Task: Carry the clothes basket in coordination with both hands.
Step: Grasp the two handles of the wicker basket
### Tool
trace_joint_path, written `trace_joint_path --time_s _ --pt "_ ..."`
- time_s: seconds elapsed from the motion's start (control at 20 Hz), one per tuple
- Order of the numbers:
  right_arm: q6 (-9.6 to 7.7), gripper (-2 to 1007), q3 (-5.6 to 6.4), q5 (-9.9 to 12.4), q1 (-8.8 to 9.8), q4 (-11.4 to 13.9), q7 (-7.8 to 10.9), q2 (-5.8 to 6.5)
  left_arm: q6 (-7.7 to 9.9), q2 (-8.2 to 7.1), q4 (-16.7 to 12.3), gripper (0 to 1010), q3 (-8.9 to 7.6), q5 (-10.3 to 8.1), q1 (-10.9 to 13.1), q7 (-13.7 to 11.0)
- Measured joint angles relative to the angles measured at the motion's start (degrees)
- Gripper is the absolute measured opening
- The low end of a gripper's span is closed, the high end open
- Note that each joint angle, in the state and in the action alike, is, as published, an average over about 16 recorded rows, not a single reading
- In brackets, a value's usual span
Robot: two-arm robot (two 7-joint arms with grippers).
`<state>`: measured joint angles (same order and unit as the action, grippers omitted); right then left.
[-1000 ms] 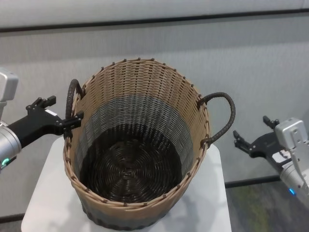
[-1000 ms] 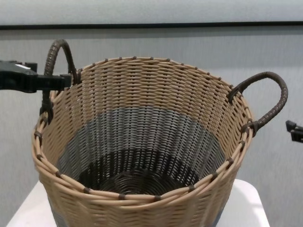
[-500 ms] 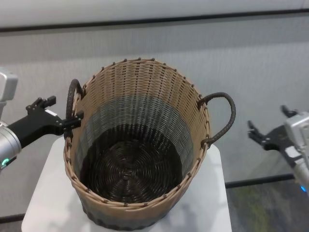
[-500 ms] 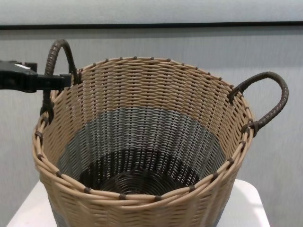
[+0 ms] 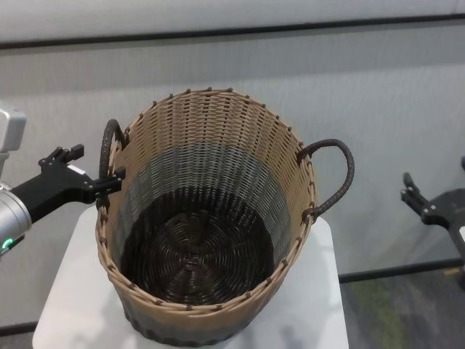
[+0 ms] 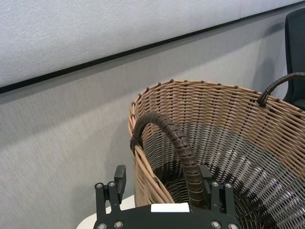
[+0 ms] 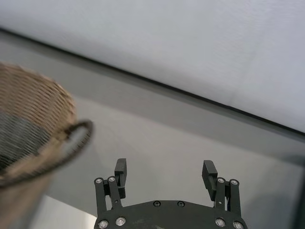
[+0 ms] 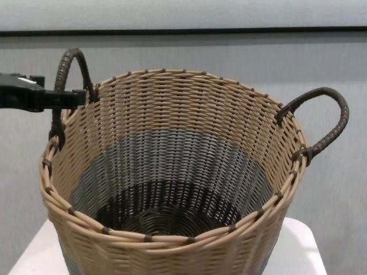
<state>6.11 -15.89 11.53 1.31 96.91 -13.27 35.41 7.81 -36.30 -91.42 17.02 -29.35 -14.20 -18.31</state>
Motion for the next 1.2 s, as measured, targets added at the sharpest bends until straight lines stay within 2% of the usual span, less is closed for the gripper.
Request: trace_joint_path --time_s 0.1,0.3,0.45,0.6,0.8,1.0,1.2 --pt "1.66 1000 0.80 1.8 0.59 0.4 1.64 -0.28 0.01 0.00 0.0 999 -0.01 -0.01 0.0 0.0" --pt "4.79 1000 1.56 7.1 0.56 0.0 7.31 -0.86 0.02 -0.01 0.0 999 -0.02 -0.03 0.0 0.0" --pt "5.47 1000 1.55 12.0 -0.14 -1.1 11.87 -1.43 0.03 -0.01 0.0 999 -0.03 -0.05 0.0 0.0" --pt "4.77 1000 1.36 16.5 -1.10 -2.6 16.00 -2.15 0.03 -0.01 0.0 999 -0.03 -0.06 0.0 0.0" --pt "2.70 1000 0.91 21.4 -2.74 -5.1 20.60 -3.37 0.03 -0.01 0.0 999 -0.03 -0.07 0.0 0.0" --pt "0.19 1000 0.21 24.8 -4.88 -7.9 24.17 -4.90 0.03 -0.01 0.0 999 -0.03 -0.07 0.0 0.0" --pt "-1.67 1000 -0.28 26.7 -7.09 -10.6 26.85 -6.55 0.03 -0.01 0.0 999 -0.03 -0.07 0.0 0.0"
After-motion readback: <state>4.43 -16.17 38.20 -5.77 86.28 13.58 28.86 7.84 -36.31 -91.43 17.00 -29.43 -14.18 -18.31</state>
